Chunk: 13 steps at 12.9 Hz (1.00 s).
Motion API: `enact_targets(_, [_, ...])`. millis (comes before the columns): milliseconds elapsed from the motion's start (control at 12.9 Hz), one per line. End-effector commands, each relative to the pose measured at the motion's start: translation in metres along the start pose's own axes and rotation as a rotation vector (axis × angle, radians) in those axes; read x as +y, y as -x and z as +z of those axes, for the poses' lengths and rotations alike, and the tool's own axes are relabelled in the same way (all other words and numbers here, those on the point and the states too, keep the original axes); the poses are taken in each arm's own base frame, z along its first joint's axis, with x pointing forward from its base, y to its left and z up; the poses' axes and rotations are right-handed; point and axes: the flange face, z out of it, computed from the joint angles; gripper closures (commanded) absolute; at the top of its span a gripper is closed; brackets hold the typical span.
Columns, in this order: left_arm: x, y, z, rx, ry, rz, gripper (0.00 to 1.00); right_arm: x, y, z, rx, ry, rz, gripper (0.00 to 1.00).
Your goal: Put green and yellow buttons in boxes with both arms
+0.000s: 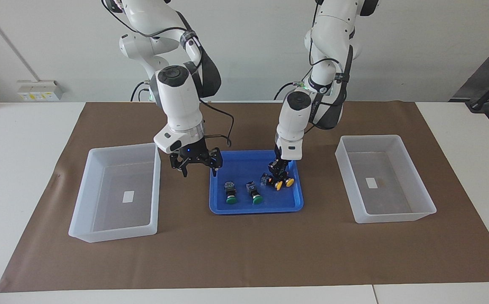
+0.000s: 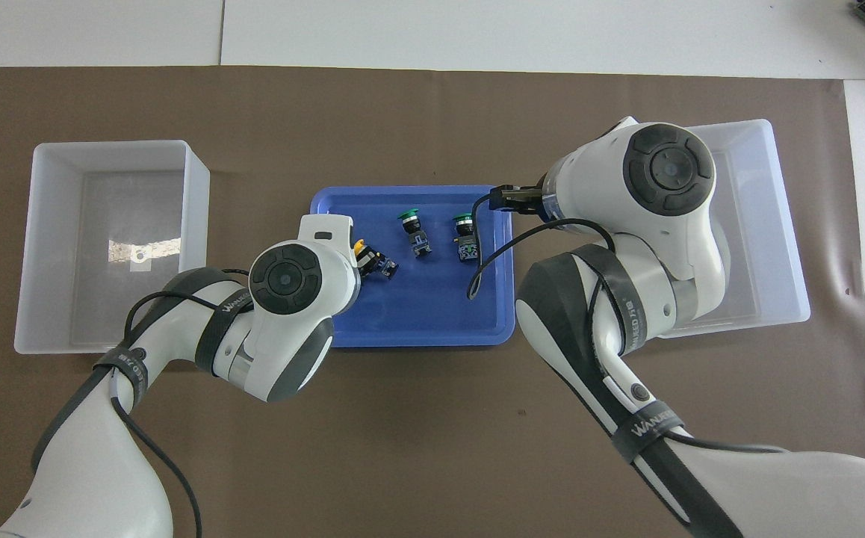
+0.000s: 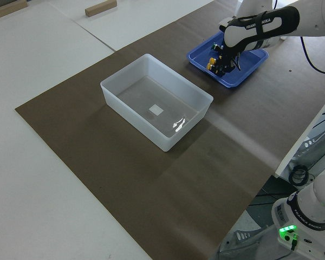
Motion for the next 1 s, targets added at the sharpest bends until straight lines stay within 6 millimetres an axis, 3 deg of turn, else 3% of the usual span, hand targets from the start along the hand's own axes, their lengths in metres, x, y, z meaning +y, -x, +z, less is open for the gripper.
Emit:
enact_targets(0, [-0.013,-0.024,-0.059,0.022,-0.04,0.033,1.0,-0.011,0.01,0.018,0.006,0.004,-0.006,0.0])
enact_targets(232, [-0.024,-0.047,-0.13,-0.024,-0.066,0.065,1.0,-0.025,0.021,0.045,0.015,-0.008,-0.033,0.0])
enact_targets(309, [-0.029,-0.066,-0.147,-0.05,-0.069,0.092,1.0,-0.03,0.023,0.049,0.02,-0.013,-0.04,0.0])
enact_targets(463, [-0.06,-0.111,-0.166,-0.059,-0.07,0.127,1.0,-0.035,0.025,0.063,0.017,-0.014,-0.048,0.0])
enact_targets(695, [-0.109,-0.177,-0.168,-0.057,-0.056,0.251,1.0,-0.06,0.041,0.104,0.018,-0.009,-0.101,0.0])
enact_targets(927, [-0.167,-0.228,-0.15,-0.031,-0.043,0.347,1.0,-0.066,0.051,0.125,0.036,0.049,-0.128,0.0])
